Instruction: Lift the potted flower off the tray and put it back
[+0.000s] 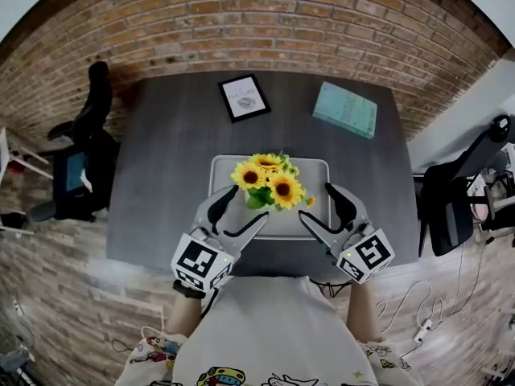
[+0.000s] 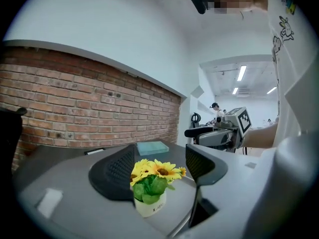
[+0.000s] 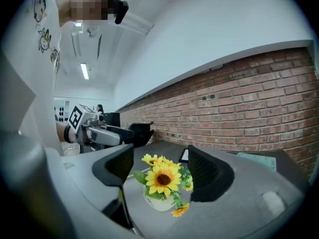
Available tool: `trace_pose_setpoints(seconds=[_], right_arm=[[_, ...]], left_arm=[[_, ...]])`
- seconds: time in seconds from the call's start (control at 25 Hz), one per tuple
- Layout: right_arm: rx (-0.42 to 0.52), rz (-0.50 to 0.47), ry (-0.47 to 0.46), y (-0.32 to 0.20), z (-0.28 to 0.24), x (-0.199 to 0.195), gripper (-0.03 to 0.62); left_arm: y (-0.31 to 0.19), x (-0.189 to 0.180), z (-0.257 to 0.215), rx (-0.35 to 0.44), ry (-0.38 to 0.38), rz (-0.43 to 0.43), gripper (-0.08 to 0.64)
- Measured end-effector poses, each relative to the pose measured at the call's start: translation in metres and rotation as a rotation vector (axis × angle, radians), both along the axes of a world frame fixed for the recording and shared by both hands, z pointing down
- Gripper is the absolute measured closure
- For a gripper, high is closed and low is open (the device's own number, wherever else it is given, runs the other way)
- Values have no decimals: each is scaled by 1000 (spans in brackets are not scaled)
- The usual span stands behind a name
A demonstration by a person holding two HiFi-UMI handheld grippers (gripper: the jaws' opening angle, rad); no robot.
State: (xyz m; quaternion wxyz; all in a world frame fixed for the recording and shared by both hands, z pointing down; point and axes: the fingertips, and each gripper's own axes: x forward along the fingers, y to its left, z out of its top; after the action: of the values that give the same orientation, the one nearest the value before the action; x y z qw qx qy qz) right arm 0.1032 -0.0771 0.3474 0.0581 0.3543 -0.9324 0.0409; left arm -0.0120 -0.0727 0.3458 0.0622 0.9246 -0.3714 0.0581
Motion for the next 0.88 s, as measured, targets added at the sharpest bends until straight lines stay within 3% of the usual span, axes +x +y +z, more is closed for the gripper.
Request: trace_pose_setpoints(seconds=[0.2,0.4,0.64,0.88], right_arm=[[47,-3,-81,9,-33,6,321],[70,-14,-127,17,-46,4,426],[42,-7,-140,25,-38,4,504],[25,25,-153,25,-31,10,591]], left_arm=[[6,2,-27,30,51,-36,282],[15,2,-42,43,113,-40,346],[22,-5,-41,32,133,-110,423],[24,-4,-33,9,129,-127,503]])
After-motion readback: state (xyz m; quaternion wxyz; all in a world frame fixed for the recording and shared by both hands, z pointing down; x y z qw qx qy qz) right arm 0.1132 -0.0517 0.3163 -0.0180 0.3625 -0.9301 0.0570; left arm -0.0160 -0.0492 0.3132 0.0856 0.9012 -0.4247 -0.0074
